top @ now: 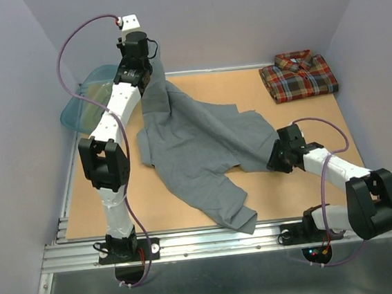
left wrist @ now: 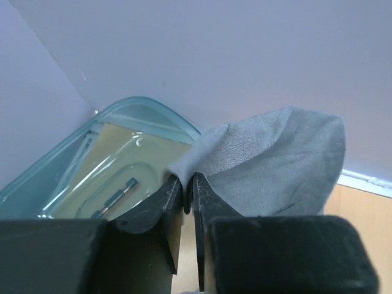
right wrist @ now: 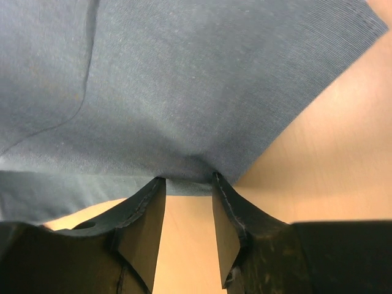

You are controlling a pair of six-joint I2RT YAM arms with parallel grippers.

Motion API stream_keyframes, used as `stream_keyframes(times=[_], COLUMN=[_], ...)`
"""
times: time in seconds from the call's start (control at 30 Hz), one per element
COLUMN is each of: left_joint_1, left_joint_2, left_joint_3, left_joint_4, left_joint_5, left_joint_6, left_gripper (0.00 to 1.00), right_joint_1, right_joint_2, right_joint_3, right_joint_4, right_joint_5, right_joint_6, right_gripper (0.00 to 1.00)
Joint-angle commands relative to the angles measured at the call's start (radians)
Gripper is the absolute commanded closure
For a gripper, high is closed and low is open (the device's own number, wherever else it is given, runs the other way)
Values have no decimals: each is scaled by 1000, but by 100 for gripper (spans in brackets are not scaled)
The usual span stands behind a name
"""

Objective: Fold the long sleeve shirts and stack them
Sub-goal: Flatten the shirt out

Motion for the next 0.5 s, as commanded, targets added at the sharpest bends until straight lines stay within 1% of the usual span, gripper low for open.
stream_keyframes(times=[0.0, 0.07, 0.1, 0.17, 0.2, 0.23, 0.3, 0.33, 0.4, 0.43, 0.47], left_joint_1=[9, 12, 17, 25, 26, 26, 26, 22, 11, -9, -21], left_joint_2=[30, 32, 30, 9, -16, -31, -65, -110, -169, -236, -273], left_joint_3=[45, 45, 48, 48, 42, 39, 29, 16, -83, -126, -177], left_joint_4=[-16, -66, -86, -137, -151, -181, -226, -270, -296, -315, -321], left_joint_5=[-80, -103, -107, -113, -116, -111, -82, -29, 34, 112, 151], left_joint_6=[10, -23, -36, -65, -72, -88, -116, -133, -179, -193, -210], left_gripper=[57, 46, 36, 28, 20, 16, 11, 10, 10, 10, 10], right_joint_1=[2, 2, 3, 3, 2, 3, 3, 2, 3, 3, 3], right_joint_2=[-43, -73, -81, -97, -100, -106, -107, -107, -91, -84, -69], right_joint_3=[19, 74, 91, 149, 167, 202, 232, 246, 286, 295, 308], right_joint_4=[-115, -139, -147, -175, -181, -188, -190, -190, -190, -190, -190], right_joint_5=[27, 29, 25, 22, 21, 18, 9, 3, -7, -8, -10], right_joint_6=[-69, -89, -106, -118, -130, -138, -164, -173, -199, -204, -208], right_gripper=[57, 56, 55, 54, 54, 53, 52, 52, 52, 52, 52])
